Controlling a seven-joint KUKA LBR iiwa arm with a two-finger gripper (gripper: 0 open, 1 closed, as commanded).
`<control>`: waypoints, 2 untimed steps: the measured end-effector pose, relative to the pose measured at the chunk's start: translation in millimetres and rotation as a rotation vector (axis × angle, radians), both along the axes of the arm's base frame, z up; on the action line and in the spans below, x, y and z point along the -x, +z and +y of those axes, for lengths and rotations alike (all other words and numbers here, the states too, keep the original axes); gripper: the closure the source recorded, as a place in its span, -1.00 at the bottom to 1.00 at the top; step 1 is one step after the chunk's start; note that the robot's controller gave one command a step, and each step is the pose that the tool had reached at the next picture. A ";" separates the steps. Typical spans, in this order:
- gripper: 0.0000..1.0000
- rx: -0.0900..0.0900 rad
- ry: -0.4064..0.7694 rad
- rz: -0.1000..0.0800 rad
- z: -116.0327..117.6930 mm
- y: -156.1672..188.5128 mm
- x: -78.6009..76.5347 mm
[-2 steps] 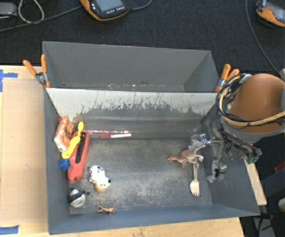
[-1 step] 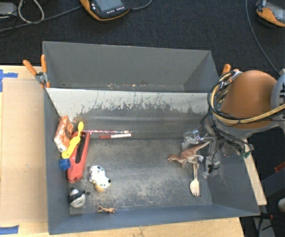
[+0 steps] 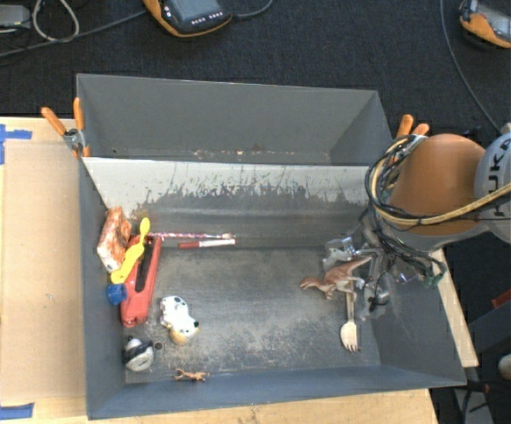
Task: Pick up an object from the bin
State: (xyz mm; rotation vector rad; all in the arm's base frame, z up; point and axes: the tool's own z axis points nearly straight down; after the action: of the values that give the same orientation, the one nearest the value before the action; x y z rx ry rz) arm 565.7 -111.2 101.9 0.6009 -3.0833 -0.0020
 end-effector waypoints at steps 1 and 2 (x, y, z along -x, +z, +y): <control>-1.00 -0.002 0.287 0.001 -1.2 -13.2 -2.1; 1.00 -0.003 0.238 0.000 -9.8 -31.5 -4.8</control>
Offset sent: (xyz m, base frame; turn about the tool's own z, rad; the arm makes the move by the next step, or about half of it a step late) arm 0.0039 -0.0113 -0.0319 -0.2396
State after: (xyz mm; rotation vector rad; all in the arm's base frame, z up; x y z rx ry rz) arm 570.5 -121.1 70.4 0.9624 -2.9909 -0.0063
